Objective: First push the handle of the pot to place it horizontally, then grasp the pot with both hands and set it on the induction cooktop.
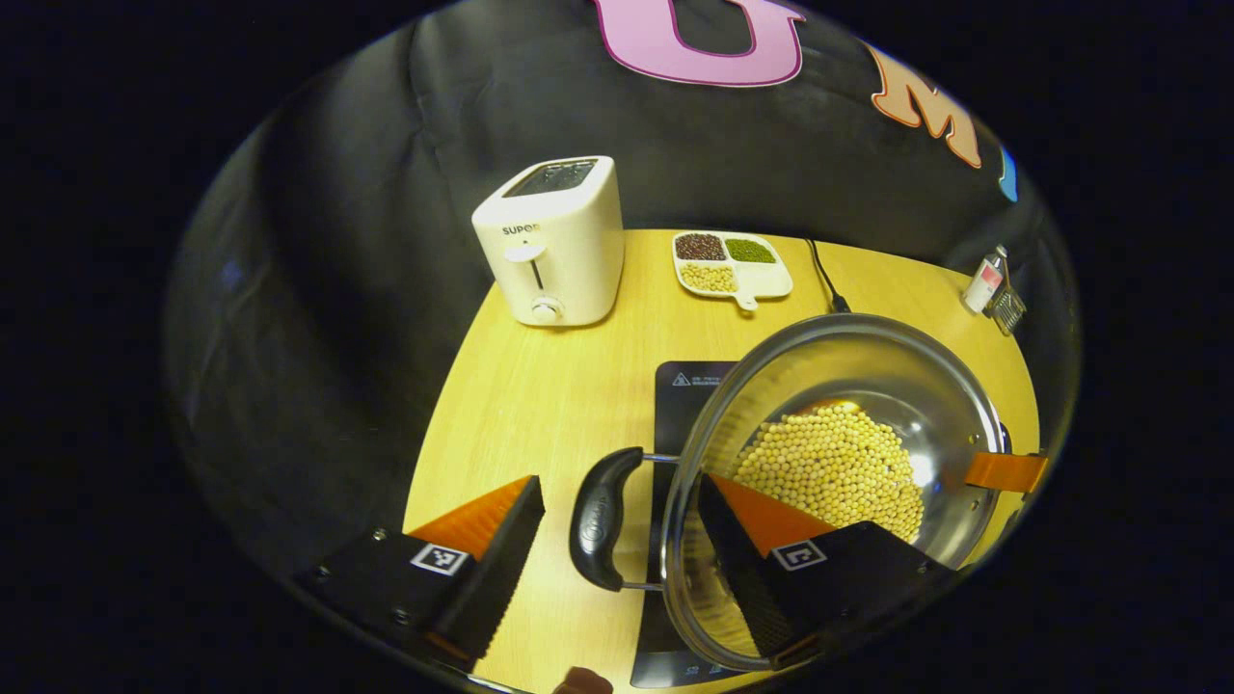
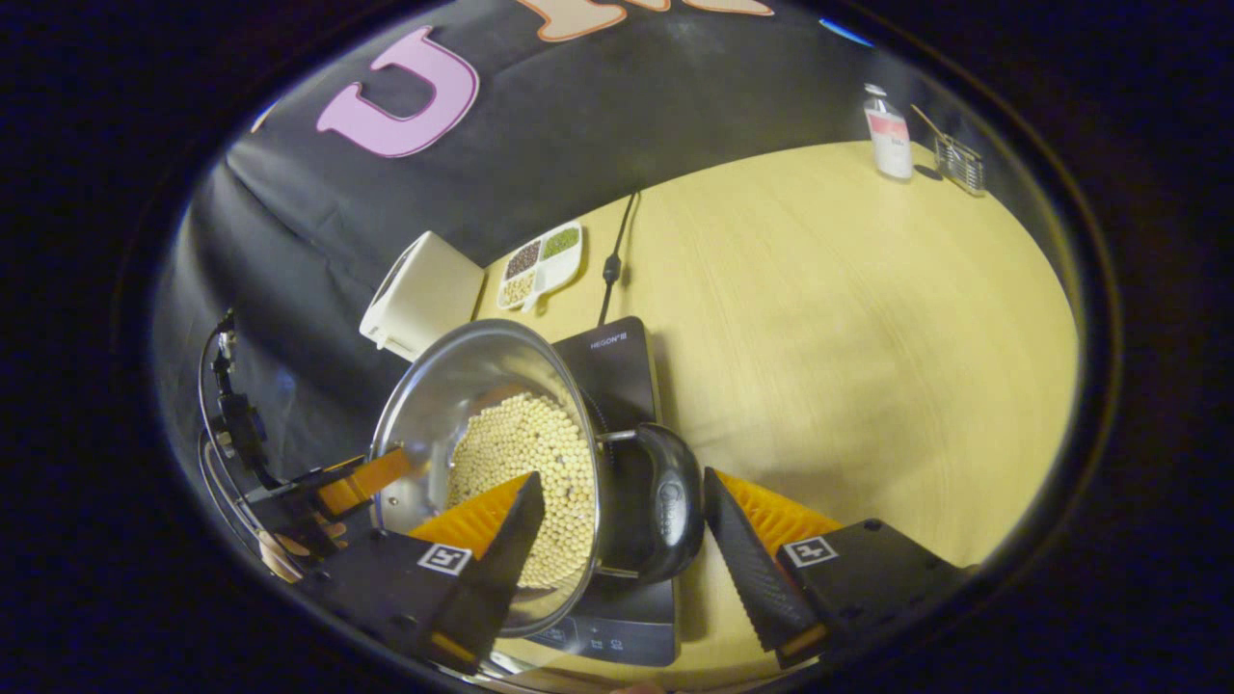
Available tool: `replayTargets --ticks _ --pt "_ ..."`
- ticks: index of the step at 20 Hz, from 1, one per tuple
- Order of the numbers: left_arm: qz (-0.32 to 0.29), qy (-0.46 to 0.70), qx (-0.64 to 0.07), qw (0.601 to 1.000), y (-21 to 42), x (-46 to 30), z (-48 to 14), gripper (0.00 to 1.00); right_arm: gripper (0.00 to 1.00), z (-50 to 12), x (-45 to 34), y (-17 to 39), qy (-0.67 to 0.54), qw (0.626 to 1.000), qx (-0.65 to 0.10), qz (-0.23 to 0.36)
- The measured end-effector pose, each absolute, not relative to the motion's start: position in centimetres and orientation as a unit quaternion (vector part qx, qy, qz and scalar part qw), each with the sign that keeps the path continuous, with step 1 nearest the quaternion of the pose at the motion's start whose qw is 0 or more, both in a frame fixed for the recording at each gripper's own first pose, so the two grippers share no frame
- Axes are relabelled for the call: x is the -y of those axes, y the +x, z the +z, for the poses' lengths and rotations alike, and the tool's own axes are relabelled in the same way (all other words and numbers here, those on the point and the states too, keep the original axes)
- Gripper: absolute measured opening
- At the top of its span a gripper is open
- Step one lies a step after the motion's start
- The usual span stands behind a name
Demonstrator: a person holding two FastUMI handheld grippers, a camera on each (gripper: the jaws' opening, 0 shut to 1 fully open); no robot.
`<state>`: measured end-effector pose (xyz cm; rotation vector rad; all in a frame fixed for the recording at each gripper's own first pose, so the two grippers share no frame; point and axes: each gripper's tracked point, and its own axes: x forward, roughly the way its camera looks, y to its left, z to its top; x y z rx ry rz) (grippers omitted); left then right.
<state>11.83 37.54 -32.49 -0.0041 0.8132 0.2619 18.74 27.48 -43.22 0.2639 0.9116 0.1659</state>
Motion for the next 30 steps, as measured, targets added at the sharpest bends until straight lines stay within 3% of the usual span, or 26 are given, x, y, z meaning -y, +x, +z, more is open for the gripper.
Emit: replayTargets --ticks 3,4,5,6,7,8,16,19,20,24,25,26,27,29,30 --pt "0.130 -0.008 -0.371 0.919 11.3 -37.4 -31.2 0.99 0.92 -41.0 -26.4 19.7 0.125 0.909 -0.391 0.075" --pt "0.131 -0.008 -0.360 0.924 11.3 -37.4 -30.6 0.99 1.00 -40.2 -26.0 19.9 0.124 0.916 -0.374 0.075" --pt "0.135 -0.005 -0.349 0.928 11.1 -37.5 -29.9 0.99 1.00 -39.2 -25.5 20.1 0.122 0.923 -0.357 0.072" --pt "0.139 -0.004 -0.337 0.931 11.0 -37.4 -29.1 0.99 0.92 -38.1 -24.9 20.3 0.121 0.930 -0.339 0.069" --pt "0.140 -0.006 -0.325 0.935 10.8 -37.0 -28.4 0.99 1.00 -37.0 -24.3 20.3 0.119 0.937 -0.321 0.065" --pt "0.140 -0.008 -0.313 0.939 10.7 -36.5 -27.6 0.98 0.91 -35.8 -23.6 20.3 0.115 0.944 -0.304 0.060" --pt "0.167 0.010 -0.204 0.964 7.5 -31.4 -19.0 0.98 0.91 -24.7 -18.5 17.6 0.071 0.981 -0.168 0.066" --pt "0.193 0.009 -0.157 0.968 5.8 -27.7 -15.6 0.98 0.91 -19.9 -15.8 16.0 0.051 0.989 -0.114 0.074" --pt "0.204 0.012 -0.141 0.969 5.1 -26.4 -14.2 0.98 0.99 -18.3 -14.9 15.4 0.047 0.991 -0.098 0.078" --pt "0.239 0.036 -0.058 0.969 2.5 -20.8 -8.7 0.98 1.00 -12.0 -9.5 13.4 0.022 0.996 -0.035 0.083" --pt "0.243 0.038 -0.034 0.969 2.1 -18.8 -7.3 0.98 0.91 -10.7 -8.2 12.8 0.020 0.996 -0.019 0.080" --pt "0.244 0.035 -0.015 0.969 1.5 -17.0 -6.6 0.97 0.91 -9.8 -7.5 12.3 0.022 0.996 -0.007 0.083" --pt "0.242 0.031 0.007 0.970 1.1 -15.2 -5.7 0.97 1.00 -9.3 -6.7 11.8 0.023 0.996 0.004 0.087" --pt "0.225 0.027 0.035 0.973 0.7 -11.4 -4.7 1.00 1.00 -8.3 -4.5 10.8 0.014 0.996 0.022 0.088" --pt "0.224 0.023 0.038 0.974 0.5 -10.0 -5.0 0.97 0.91 -8.2 -3.4 10.3 0.008 0.996 0.025 0.088"
